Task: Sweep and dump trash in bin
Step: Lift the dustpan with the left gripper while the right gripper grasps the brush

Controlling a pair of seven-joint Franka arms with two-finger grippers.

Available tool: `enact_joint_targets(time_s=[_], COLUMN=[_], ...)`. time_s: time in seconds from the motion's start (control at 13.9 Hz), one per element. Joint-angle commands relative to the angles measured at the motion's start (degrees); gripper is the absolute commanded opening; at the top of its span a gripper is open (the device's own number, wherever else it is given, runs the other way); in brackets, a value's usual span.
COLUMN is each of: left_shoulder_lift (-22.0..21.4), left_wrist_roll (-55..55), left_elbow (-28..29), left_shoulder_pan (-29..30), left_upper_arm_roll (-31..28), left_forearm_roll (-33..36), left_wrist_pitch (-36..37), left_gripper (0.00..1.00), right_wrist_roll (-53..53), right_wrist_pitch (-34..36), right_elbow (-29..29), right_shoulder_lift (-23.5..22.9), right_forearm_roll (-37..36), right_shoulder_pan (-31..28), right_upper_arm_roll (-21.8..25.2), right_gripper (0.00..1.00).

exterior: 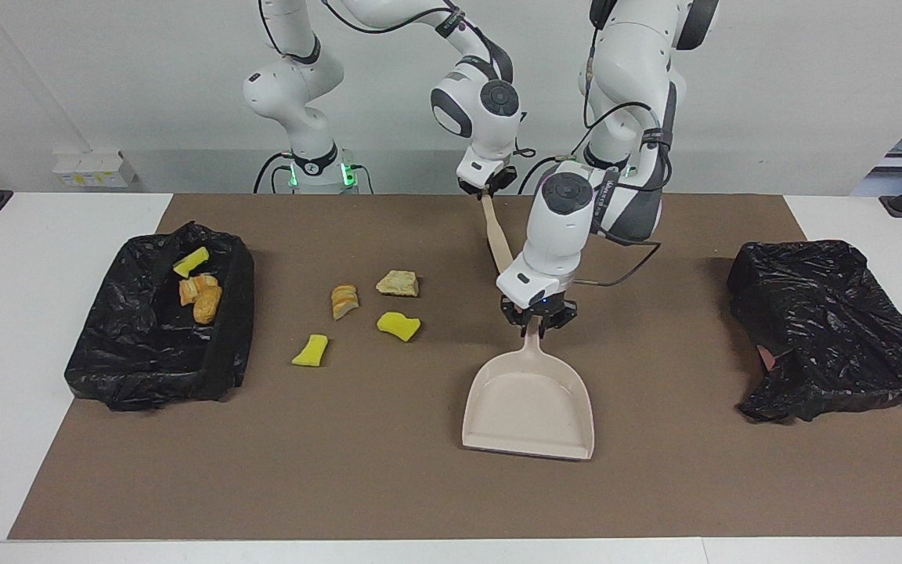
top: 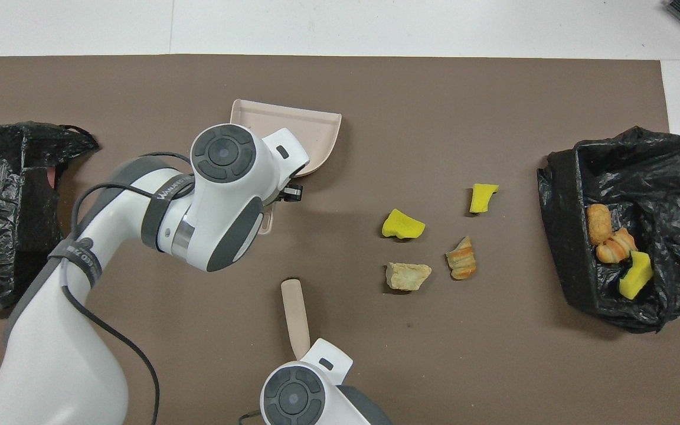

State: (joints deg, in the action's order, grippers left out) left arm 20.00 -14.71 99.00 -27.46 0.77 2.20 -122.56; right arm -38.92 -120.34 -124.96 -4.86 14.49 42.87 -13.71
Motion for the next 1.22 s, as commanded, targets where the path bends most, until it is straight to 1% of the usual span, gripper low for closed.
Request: enact_joint_targets(time_s=[0.0, 0.14, 0.29, 0.43, 0.57, 0.65, 0.79, 0.93, 1.15], left_shoulder_lift=[-1.7, -1.7, -1.0, -1.0, -1.0, -1.1, -1.1, -1.1, -1.1], left_wrist_roll=[7.7, 15.0, 22.4, 29.3, 35.8, 40.0, 46.1, 52.7, 70.1], left_elbow=[-2.6, -4.9, -7.4, -7.7, -7.5, -7.5, -7.5, -7.6, -7.3], left_shoulder_pan=[3.0, 5.3, 7.8, 9.9, 11.1, 11.5, 12.3, 12.3, 12.2], left_upper_arm_roll=[0.3, 0.3, 0.5, 0.4, 0.4, 0.3, 0.2, 0.2, 0.2], left_forearm_roll=[1.1, 0.3, -0.1, -2.5, -2.9, -3.0, -2.8, -2.1, 0.2], left_wrist_pitch=[6.3, 10.4, 14.8, 16.2, 17.5, 18.3, 18.9, 18.9, 18.0], left_gripper=[0.0, 0.0, 0.0, 0.0, 0.0, 0.0, 0.0, 0.0, 0.0], right_wrist_roll=[-4.2, -6.9, -9.3, -10.6, -10.6, -10.5, -10.1, -9.3, -5.1], right_wrist_pitch=[2.1, 5.6, 10.9, 14.1, 18.0, 20.1, 21.5, 20.6, 19.8], right_elbow=[-1.2, -1.3, -1.7, -3.6, -4.4, -4.4, -4.8, -6.3, -7.6], right_shoulder_lift=[4.4, 7.7, 11.0, 14.6, 17.1, 17.6, 17.6, 17.5, 17.1], right_forearm_roll=[0.4, -0.9, -3.3, -5.5, -8.1, -10.2, -12.5, -12.6, -12.6], right_shoulder_pan=[-0.9, -3.2, -5.7, -8.7, -13.7, -16.0, -19.6, -23.3, -29.4], right_upper_arm_roll=[0.3, 0.3, 0.3, 0.3, 0.3, 0.3, 0.3, 0.2, 0.2], right_gripper=[0.0, 0.0, 0.0, 0.0, 0.0, 0.0, 0.0, 0.0, 0.0])
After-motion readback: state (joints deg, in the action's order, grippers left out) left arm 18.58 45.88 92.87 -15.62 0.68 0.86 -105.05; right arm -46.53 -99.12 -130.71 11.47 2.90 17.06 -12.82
